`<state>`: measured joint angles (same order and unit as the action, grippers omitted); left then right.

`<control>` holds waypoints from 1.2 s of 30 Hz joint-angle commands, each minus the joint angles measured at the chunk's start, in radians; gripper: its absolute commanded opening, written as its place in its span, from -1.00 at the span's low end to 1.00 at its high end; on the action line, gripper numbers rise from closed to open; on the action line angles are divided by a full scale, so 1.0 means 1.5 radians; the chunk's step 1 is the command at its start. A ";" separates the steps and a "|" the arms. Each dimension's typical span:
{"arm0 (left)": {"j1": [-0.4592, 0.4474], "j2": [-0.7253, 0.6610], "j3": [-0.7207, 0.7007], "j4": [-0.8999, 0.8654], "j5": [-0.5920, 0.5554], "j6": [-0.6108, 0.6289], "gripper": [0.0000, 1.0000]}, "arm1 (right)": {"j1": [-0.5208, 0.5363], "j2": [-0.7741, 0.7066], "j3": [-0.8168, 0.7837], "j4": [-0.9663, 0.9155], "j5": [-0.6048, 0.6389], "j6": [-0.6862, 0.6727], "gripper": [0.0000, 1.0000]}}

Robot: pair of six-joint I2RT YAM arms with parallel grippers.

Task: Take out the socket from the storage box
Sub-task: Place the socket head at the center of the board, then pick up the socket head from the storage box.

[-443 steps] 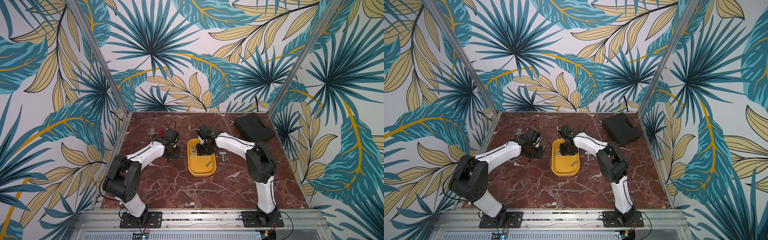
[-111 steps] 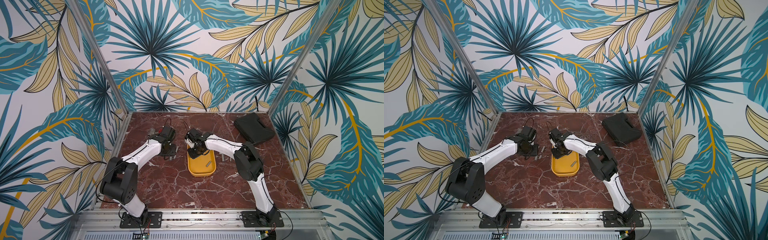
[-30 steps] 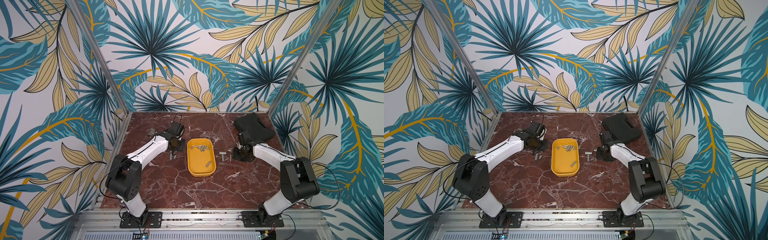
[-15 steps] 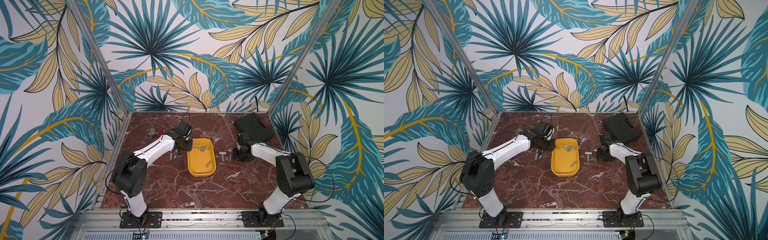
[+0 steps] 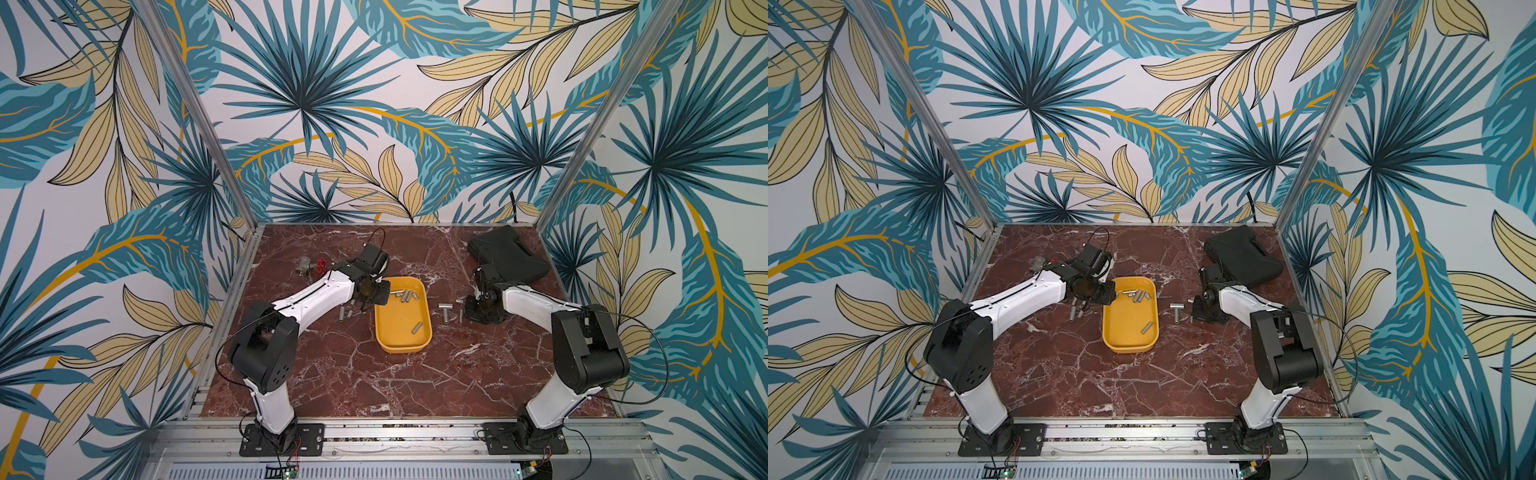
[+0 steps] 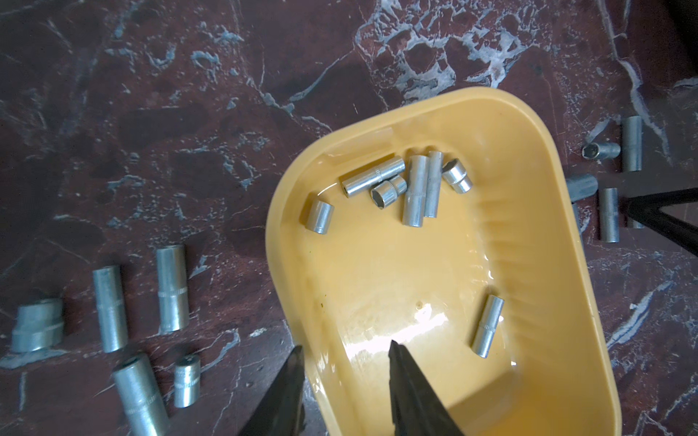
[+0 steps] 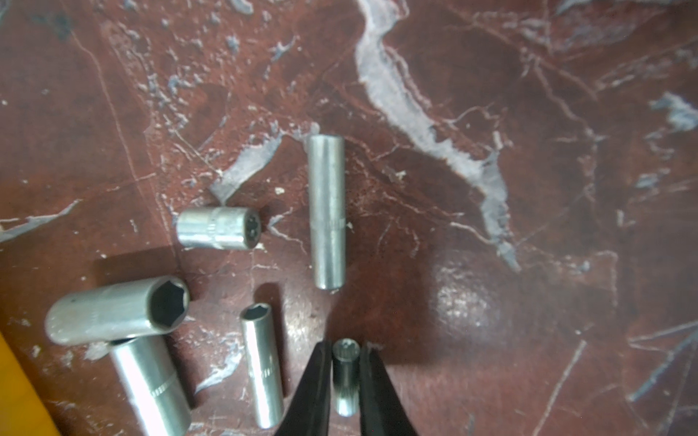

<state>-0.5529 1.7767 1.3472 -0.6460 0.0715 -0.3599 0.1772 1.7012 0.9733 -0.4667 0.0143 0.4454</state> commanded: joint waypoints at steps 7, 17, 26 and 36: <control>-0.008 0.012 0.025 0.013 0.008 -0.003 -0.15 | -0.003 -0.018 0.002 -0.015 -0.008 0.003 -0.56; -0.018 0.029 0.047 0.009 0.012 0.005 -0.15 | -0.003 -0.058 0.012 -0.038 -0.001 -0.001 -0.56; -0.048 0.096 0.117 -0.003 0.006 0.027 -0.16 | -0.003 -0.132 0.042 -0.079 0.014 -0.009 -0.54; -0.069 0.186 0.192 -0.010 -0.007 0.052 -0.29 | -0.003 -0.165 0.043 -0.088 0.018 -0.009 -0.55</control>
<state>-0.6502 2.0346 1.5681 -0.6548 0.0715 -0.3092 0.1772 1.4696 1.0370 -0.5674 0.0235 0.4400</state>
